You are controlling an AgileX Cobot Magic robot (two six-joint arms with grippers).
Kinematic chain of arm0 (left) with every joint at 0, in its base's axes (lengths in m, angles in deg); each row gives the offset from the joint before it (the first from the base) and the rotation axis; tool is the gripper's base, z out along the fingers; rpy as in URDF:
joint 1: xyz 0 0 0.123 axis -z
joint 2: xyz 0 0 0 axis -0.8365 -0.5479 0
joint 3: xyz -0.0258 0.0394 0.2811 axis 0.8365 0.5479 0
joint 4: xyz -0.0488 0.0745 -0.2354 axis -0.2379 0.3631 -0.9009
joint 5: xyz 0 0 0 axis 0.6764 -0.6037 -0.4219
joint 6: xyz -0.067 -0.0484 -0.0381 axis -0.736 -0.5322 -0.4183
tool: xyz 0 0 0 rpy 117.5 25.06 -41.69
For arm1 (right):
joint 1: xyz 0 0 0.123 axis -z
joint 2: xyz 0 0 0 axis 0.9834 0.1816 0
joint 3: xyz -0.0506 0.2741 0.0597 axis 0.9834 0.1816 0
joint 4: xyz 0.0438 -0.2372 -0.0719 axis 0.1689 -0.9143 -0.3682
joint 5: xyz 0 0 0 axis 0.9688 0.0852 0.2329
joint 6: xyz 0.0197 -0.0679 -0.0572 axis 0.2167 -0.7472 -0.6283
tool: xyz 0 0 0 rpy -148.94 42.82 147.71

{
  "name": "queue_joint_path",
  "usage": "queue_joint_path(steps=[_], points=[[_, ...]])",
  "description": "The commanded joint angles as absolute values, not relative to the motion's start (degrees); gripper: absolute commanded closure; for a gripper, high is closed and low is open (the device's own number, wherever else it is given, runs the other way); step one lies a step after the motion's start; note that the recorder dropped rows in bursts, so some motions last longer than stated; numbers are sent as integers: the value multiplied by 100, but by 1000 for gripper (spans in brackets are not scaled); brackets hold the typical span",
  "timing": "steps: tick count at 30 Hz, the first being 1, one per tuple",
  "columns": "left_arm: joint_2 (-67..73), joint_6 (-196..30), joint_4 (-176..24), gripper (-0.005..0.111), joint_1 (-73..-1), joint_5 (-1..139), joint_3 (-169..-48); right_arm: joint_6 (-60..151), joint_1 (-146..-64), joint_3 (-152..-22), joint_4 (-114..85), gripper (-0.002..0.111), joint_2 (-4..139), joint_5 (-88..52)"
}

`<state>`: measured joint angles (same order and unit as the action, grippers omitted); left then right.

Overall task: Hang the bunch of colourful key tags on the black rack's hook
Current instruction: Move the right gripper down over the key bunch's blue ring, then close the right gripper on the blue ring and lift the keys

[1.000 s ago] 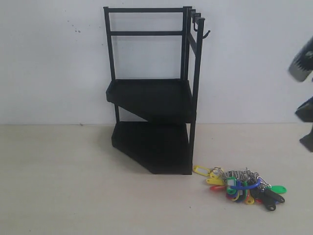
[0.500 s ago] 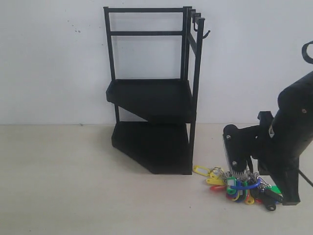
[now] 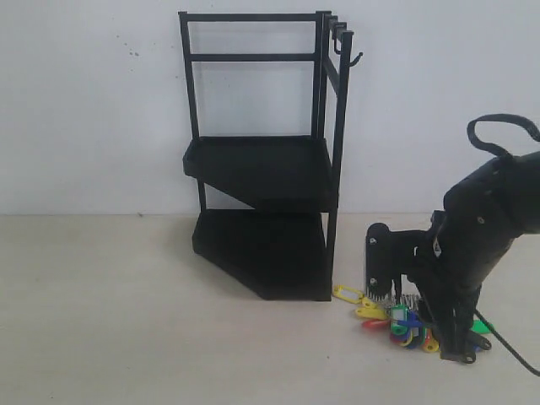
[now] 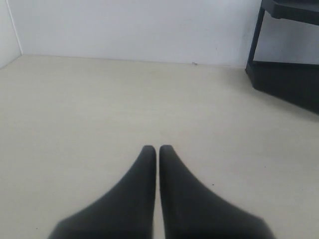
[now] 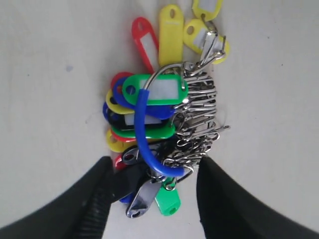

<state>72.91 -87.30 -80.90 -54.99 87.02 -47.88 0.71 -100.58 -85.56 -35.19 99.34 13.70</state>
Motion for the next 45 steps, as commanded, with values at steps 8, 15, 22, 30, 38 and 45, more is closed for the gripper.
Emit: queue_joint_path(steps=[8,15,22,30,38,45], points=[[7271,-8728,-8130,102,-5519,8682,-4801,-50,-10071,-8585,-4121,58,10400,1402],[7271,-8728,-8130,102,-5519,8682,-4801,-50,-10071,-8585,-4514,58,10674,1028],[7271,-8728,-8130,102,-5519,8682,-4801,44,-10021,-8585,-4639,59,10918,699],[7271,-8728,-8130,102,-5519,8682,-4801,346,-10009,-8585,-4679,109,10861,777],[7271,-8728,-8130,102,-5519,8682,-4801,2129,-10009,-8585,-4616,109,10203,727],[7271,-8728,-8130,102,-5519,8682,-4801,6397,-10009,-8585,-4583,109,9189,394]])
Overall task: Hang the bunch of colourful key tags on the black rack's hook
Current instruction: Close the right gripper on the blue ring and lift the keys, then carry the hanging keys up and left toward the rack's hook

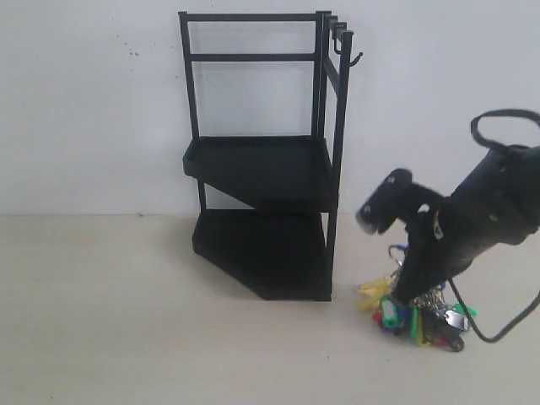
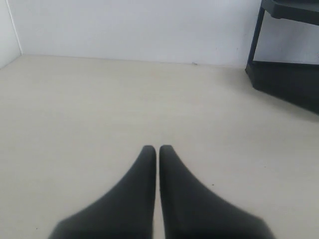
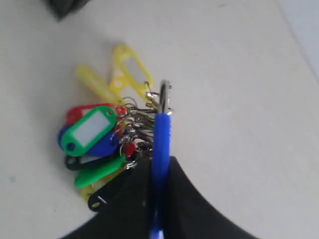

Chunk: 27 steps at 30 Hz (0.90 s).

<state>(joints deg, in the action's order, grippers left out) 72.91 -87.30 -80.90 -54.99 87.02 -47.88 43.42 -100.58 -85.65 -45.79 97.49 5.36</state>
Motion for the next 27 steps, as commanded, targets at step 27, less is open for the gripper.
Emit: queue_joint_path(steps=[27], points=[[7271,-8728,-8130,102,-5519,8682,-4801,5618,-10023,-8423,-3810,109,6308,276]])
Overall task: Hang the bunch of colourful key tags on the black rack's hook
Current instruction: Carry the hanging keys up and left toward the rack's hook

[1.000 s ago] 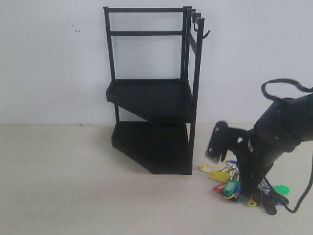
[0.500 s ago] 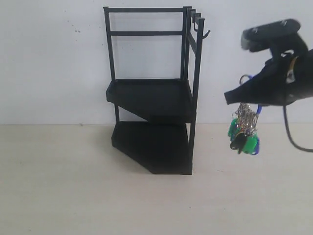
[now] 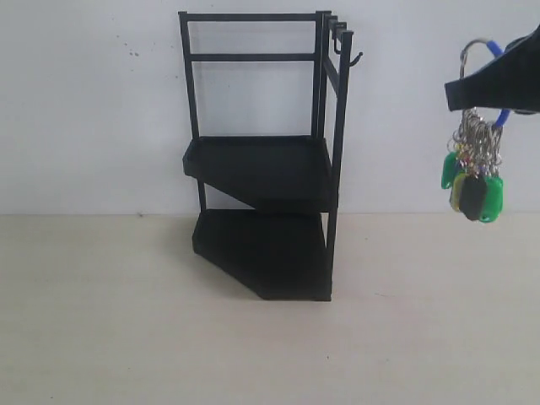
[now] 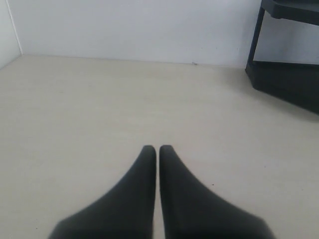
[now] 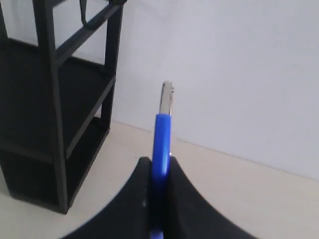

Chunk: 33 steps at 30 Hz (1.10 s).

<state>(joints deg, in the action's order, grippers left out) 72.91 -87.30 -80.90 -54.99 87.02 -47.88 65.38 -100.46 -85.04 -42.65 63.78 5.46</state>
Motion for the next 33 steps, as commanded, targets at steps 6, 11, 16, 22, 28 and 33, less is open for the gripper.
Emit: queue_joint_path(steps=[6,11,16,22,28,33], points=[[7271,-8728,-8130,102,-5519,8682,-4801,6732,-9735,-8429,-4178,109,6411,-117],[7271,-8728,-8130,102,-5519,8682,-4801,5526,-10125,-8137,-3879,109,6441,45],[7271,-8728,-8130,102,-5519,8682,-4801,7800,-9716,-8187,-4788,109,6430,-555],[7271,-8728,-8130,102,-5519,8682,-4801,6889,-10058,-7923,-5744,109,6430,-526],[7271,-8728,-8130,102,-5519,8682,-4801,9445,-9501,-8180,-6046,109,6430,-663],[7271,-8728,-8130,102,-5519,8682,-4801,7450,-10026,-7825,-6360,109,6430,-591]])
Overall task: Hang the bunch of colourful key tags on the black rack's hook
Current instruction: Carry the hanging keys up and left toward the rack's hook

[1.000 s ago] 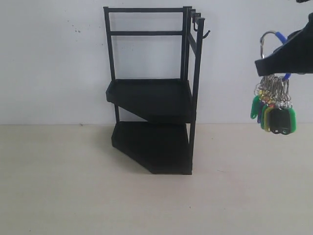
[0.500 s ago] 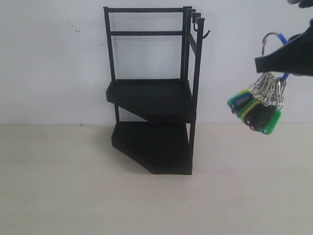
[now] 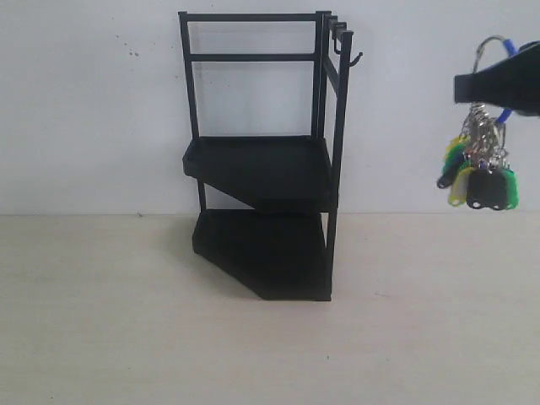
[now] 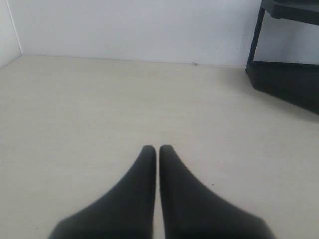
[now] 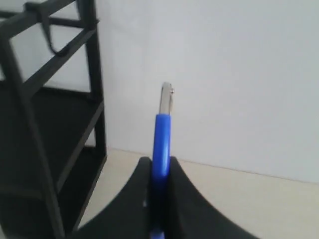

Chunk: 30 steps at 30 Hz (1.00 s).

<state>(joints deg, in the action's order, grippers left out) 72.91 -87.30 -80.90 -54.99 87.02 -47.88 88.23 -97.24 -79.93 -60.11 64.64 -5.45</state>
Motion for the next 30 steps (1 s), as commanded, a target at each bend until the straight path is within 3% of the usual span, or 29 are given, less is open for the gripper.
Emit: queue_joint_path(steps=[1,7,11,14,19,22,26,30], points=[[7271,-8728,-8130,102,-5519,8682,-4801,7318,-9999,-7842,-6560,109,6430,-460],[7271,-8728,-8130,102,-5519,8682,-4801,9658,-9252,-8224,-6186,109,6430,-391],[7271,-8728,-8130,102,-5519,8682,-4801,8375,-9877,-7724,-5715,109,6430,-1132],[7271,-8728,-8130,102,-5519,8682,-4801,7000,-10107,-7628,-5822,109,6430,-634],[7271,-8728,-8130,102,-5519,8682,-4801,8787,-9214,-7945,-5762,109,6430,-554],[7271,-8728,-8130,102,-5519,8682,-4801,8746,-9387,-7873,-5548,109,6430,-760],[7271,-8728,-8130,102,-5519,8682,-4801,6867,-9846,-7748,-5685,109,6430,-481],[7271,-8728,-8130,102,-5519,8682,-4801,8426,-9353,-7914,-5629,109,6430,-615]])
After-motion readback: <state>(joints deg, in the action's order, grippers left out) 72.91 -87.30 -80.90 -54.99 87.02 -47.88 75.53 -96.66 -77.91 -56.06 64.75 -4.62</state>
